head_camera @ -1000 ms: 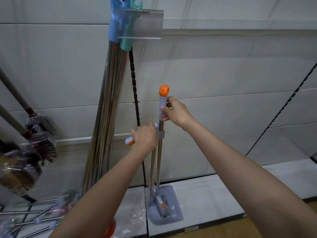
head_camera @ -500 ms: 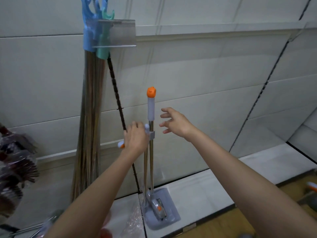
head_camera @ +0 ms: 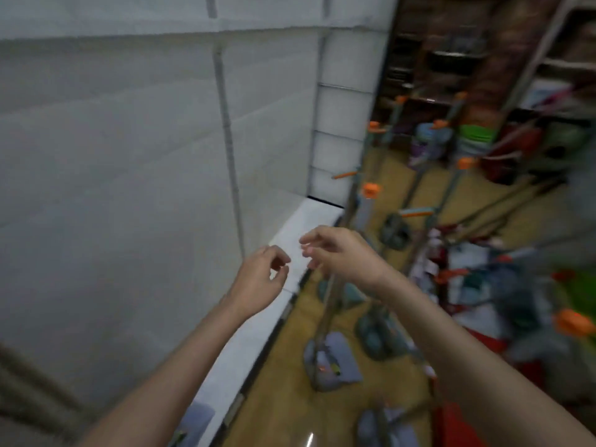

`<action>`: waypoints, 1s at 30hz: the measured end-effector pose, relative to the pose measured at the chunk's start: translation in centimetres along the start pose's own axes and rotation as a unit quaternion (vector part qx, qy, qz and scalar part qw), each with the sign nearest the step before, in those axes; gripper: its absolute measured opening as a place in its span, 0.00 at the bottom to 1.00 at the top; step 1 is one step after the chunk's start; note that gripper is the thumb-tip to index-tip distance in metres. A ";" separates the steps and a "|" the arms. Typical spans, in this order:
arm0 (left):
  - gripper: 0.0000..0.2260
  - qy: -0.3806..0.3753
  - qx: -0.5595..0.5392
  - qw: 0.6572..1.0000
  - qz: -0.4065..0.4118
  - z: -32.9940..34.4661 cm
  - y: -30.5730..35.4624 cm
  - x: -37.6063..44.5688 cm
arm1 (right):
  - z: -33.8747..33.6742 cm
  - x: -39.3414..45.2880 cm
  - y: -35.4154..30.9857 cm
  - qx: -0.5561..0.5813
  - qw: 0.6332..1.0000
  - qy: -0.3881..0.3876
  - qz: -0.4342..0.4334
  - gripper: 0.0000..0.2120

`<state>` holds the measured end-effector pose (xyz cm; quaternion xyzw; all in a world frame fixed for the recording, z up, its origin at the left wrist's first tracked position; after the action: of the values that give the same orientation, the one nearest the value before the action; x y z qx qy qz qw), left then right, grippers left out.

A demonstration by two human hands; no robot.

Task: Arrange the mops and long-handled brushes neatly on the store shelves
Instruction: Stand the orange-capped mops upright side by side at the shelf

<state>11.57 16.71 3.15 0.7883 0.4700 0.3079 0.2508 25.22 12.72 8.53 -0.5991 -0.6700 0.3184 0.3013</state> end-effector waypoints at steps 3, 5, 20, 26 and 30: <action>0.05 -0.104 -0.069 0.991 0.042 8.4 7.0 1.7 | -8.0 -6.4 5.3 -0.115 0.989 0.072 0.060 0.09; 0.05 -0.173 -0.099 0.978 0.059 13.8 11.6 1.8 | -12.8 -11.2 8.1 -0.173 0.972 0.122 0.098 0.09; 0.24 -0.571 0.075 0.809 0.114 33.5 20.6 -5.7 | -17.3 -24.9 22.1 -0.021 0.948 0.117 0.295 0.13; 0.20 -0.515 0.068 0.849 0.098 31.1 19.3 -3.3 | -16.5 -19.6 20.9 -0.068 0.972 0.087 0.207 0.17; 0.21 -0.435 0.061 0.893 0.100 26.7 18.7 -0.4 | -17.1 -15.5 17.4 -0.110 0.981 0.100 0.127 0.16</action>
<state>41.59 5.42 -2.45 0.9000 0.2505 -0.0709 0.3497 50.81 -0.22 5.03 -0.7374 -0.5861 0.2172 0.2561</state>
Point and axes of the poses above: each hand's wrist, its own x-axis towards the middle knuckle, its own z-axis out of the palm, y = z × x, the point moved 6 cm from there along x, towards the middle knuckle, and after that the axes turned 2 degrees about -x, right-handed, at the moved point
